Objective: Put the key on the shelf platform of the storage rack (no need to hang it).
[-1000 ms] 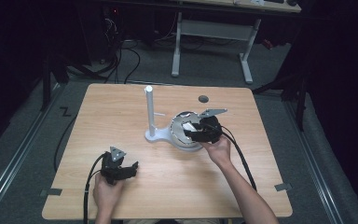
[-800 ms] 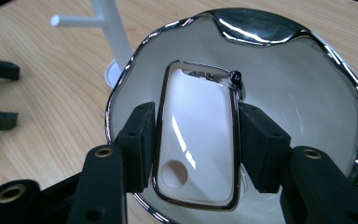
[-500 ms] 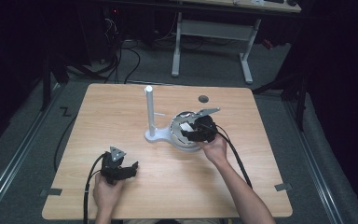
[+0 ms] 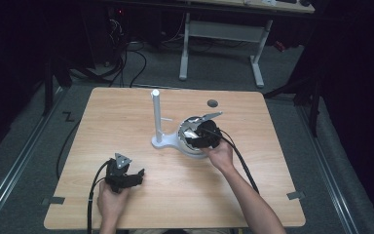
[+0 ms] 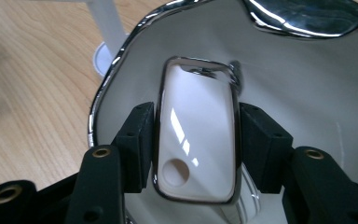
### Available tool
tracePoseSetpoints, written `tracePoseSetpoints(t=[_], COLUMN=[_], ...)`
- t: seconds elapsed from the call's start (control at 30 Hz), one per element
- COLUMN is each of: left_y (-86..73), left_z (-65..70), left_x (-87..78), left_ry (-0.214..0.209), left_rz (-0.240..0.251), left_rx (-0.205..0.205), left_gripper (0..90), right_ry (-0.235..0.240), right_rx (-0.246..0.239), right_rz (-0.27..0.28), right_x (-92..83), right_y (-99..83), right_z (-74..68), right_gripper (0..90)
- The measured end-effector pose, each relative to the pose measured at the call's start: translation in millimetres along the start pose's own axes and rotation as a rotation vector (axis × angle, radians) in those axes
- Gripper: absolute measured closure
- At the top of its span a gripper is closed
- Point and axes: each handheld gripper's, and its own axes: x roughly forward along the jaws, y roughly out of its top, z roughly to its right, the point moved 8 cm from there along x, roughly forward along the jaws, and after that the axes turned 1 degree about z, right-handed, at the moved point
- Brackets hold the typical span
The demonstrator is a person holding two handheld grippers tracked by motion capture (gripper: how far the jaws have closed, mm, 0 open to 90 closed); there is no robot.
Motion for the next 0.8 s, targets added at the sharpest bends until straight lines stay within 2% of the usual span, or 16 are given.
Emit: tracePoseSetpoints(t=[0.1,0.13,0.23,0.6,0.8], left_y=[0.1,-0.1,-0.1,-0.2,-0.1], left_z=[0.0,0.0,0.0,0.0,0.0], left_x=[0.0,0.1,0.1,0.1,0.2], left_ry=[0.001,-0.003,-0.003,-0.002,-0.002], left_rz=[-0.001,-0.001,0.0,0.0,0.0], left_rx=[-0.001,0.004,0.005,0.003,0.003], left_gripper=[20.0,20.0,19.9,19.9,20.0], right_ry=[-0.003,-0.031,-0.022,-0.035,-0.051], right_rx=[0.003,-0.002,0.015,0.057,0.045], right_rz=[-0.013,-0.013,0.011,0.074,0.101], right_x=[0.6,-1.8,-7.7,-31.6,-37.4], right_y=[-1.3,-1.5,-1.6,-2.9,-3.5], right_z=[0.2,2.1,5.3,21.0,26.0], right_gripper=[47.8,47.8,47.7,48.7,48.7])
